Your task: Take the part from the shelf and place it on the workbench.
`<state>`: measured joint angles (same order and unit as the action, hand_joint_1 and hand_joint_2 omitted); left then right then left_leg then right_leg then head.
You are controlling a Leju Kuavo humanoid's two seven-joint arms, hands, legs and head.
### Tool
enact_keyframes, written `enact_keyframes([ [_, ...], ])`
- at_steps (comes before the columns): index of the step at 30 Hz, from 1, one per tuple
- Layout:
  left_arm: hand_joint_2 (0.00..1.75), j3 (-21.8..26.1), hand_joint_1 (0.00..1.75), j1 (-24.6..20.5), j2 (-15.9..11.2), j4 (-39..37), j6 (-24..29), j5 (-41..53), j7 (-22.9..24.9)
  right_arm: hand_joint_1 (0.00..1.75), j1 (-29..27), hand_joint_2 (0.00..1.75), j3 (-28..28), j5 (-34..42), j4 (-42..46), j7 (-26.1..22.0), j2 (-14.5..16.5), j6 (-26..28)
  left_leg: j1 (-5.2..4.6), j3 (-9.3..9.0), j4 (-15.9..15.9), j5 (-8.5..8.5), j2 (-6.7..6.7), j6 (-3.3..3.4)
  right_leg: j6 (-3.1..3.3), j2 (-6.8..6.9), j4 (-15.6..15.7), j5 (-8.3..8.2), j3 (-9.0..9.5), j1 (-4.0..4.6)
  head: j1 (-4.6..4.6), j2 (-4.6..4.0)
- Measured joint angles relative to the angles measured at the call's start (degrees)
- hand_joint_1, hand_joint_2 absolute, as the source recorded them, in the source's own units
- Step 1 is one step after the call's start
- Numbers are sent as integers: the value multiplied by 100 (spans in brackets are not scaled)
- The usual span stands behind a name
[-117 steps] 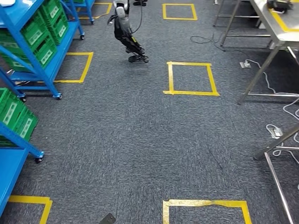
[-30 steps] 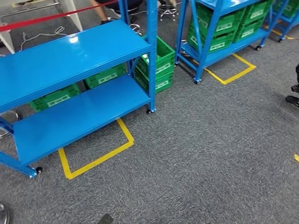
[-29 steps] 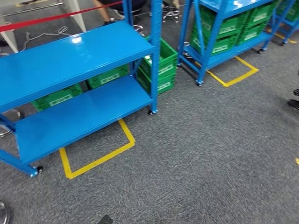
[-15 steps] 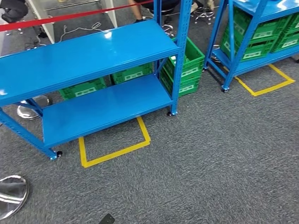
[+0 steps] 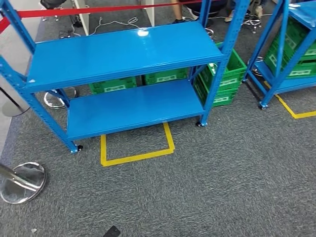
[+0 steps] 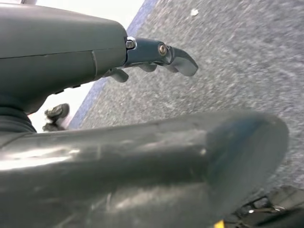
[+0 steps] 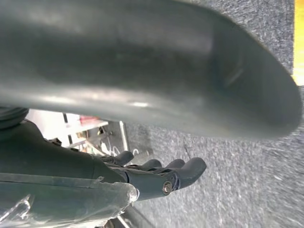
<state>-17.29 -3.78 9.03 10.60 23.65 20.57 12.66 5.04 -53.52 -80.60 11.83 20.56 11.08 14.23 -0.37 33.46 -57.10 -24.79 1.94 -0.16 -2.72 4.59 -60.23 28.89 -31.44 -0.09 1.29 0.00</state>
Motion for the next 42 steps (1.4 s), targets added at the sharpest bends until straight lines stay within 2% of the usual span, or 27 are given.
enact_keyframes([
  [1,0,1,0,-1,1,0,-1,1,0,0,0,0,-1,-1,0,-1,0,-2,19,-9,15,13,-62,30,-30,-147,-210,127,-88,-7,-15,0],
  [3,0,3,0,-12,7,0,-2,2,0,0,-11,0,-1,-1,-1,-3,0,-4,31,-9,18,20,-193,67,-60,-394,-938,481,-435,-11,-45,0],
  [4,0,3,0,-14,9,0,-3,2,0,0,-19,0,-2,0,-1,-3,0,-5,31,-9,17,20,-265,74,-65,-430,-1289,607,-614,-10,-49,0],
  [5,0,3,0,-9,9,0,-4,2,1,0,-25,0,-2,1,-1,-3,0,-6,31,-12,16,19,-338,75,-66,-442,-1484,634,-728,-9,-50,0],
  [6,0,4,0,-2,8,0,-4,2,1,0,-28,0,-3,2,-1,-3,0,-7,33,-17,14,20,-413,73,-61,-448,-1453,540,-739,-12,-50,0],
  [7,0,4,0,3,9,0,-5,2,2,0,-28,0,-3,2,-1,-3,0,-7,36,-24,13,22,-490,67,-54,-470,-1204,351,-644,-20,-50,0],
  [9,0,5,0,0,14,0,-6,2,2,0,-25,0,-3,2,-1,-4,0,-8,37,-27,1,24,-639,29,-44,-690,-400,-40,-288,-61,-52,0],
  [11,0,5,0,-9,14,0,-7,2,2,0,-20,0,-3,0,-1,-6,0,-11,36,0,-6,41,-762,-42,-13,-892,59,-169,-70,-89,-48,0],
  [12,0,5,0,-5,11,0,-7,3,2,0,-16,0,-3,-1,-1,-7,0,-13,40,16,4,60,-816,-83,17,-897,92,-154,-53,-83,-45,0],
  [14,0,4,0,15,4,0,-5,14,7,0,-10,0,-7,-8,0,-6,-1,-12,60,39,25,83,-860,-156,97,-786,113,-188,-41,-75,-42,0],
  [16,0,4,0,17,-4,0,3,41,15,0,-8,0,-11,-20,2,-8,-3,-6,49,152,-192,-74,-647,-215,176,-661,150,-217,-31,-83,-8,0],
  [18,0,4,0,-7,-11,0,11,63,19,0,-17,0,-11,-29,4,-14,-4,-1,40,477,-861,-441,-366,-261,220,-513,160,-218,-34,-72,29,0],
  [19,0,4,0,-14,-15,0,14,68,20,0,-25,0,-11,-31,4,-15,-5,1,43,661,-1239,-599,-309,-277,228,-429,160,-214,-38,-64,32,0],
  [20,0,4,0,-11,-21,0,16,72,20,0,-30,0,-11,-32,4,-16,-5,2,45,785,-1496,-670,-285,-284,234,-348,160,-209,-38,-59,33,0],
  [21,0,4,0,-2,-27,0,17,75,20,0,-29,0,-11,-32,4,-17,-6,3,46,809,-1556,-632,-277,-284,235,-275,160,-205,-35,-57,33,0],
  [22,0,5,0,8,-33,0,17,79,20,0,-23,0,-11,-33,4,-20,-7,5,46,724,-1403,-499,-265,-277,231,-213,160,-200,-30,-56,33,0],
  [25,0,5,0,1,-44,0,21,97,18,0,-4,0,-10,-58,4,-102,-8,38,31,130,-339,-34,-95,-214,175,-89,147,-166,-15,-29,36,0],
  [26,0,5,0,-3,-46,0,25,102,17,0,3,0,-10,-64,5,-142,-8,59,24,4,-104,14,-45,-184,144,-63,143,-158,-15,-13,29,0],
  [28,0,5,0,9,-58,0,29,111,17,0,21,0,-9,-42,5,-183,-9,93,10,-44,30,-4,-43,-118,84,-26,150,-157,-9,3,19,0],
  [30,0,5,0,27,-77,0,29,119,17,0,35,87,-10,-20,5,-185,-9,103,27,-52,57,13,-69,-49,19,-90,117,-119,-20,-9,6,0],
  [32,0,5,0,18,-87,0,26,127,17,0,33,175,-10,-59,6,-162,-12,106,53,-67,82,29,-102,14,-40,-282,-300,130,-210,-21,-25,0],
  [34,0,5,0,3,-89,0,21,136,17,0,16,175,-5,-140,6,-104,-21,111,54,-69,82,22,-141,45,-69,-417,-1088,484,-582,-25,-52,0],
  [35,0,5,0,3,-88,0,20,139,17,0,2,175,-1,-181,6,-73,-25,115,53,-72,81,19,-165,50,-77,-433,-1386,568,-738,-28,-54,0],
  [36,0,5,0,4,-87,0,19,139,17,0,-11,175,7,-215,6,-46,-29,120,55,-78,80,16,-191,52,-83,-438,-1491,541,-808,-33,-57,0],
  [37,0,5,0,6,-85,0,17,141,17,0,-20,175,15,-242,6,-24,-33,123,59,-87,79,13,-221,47,-85,-439,-1367,404,-768,-42,-56,0],
  [40,0,5,0,4,-80,0,14,146,17,0,-17,175,38,-306,6,11,-46,139,65,-106,41,-18,-291,-20,-91,-481,-261,-143,-262,-81,-68,0],
  [42,0,7,0,3,-86,0,15,145,17,0,-10,175,60,-352,5,46,-43,151,36,-82,4,-28,-311,-11,-55,-528,98,-225,-102,-103,-62,0],
])
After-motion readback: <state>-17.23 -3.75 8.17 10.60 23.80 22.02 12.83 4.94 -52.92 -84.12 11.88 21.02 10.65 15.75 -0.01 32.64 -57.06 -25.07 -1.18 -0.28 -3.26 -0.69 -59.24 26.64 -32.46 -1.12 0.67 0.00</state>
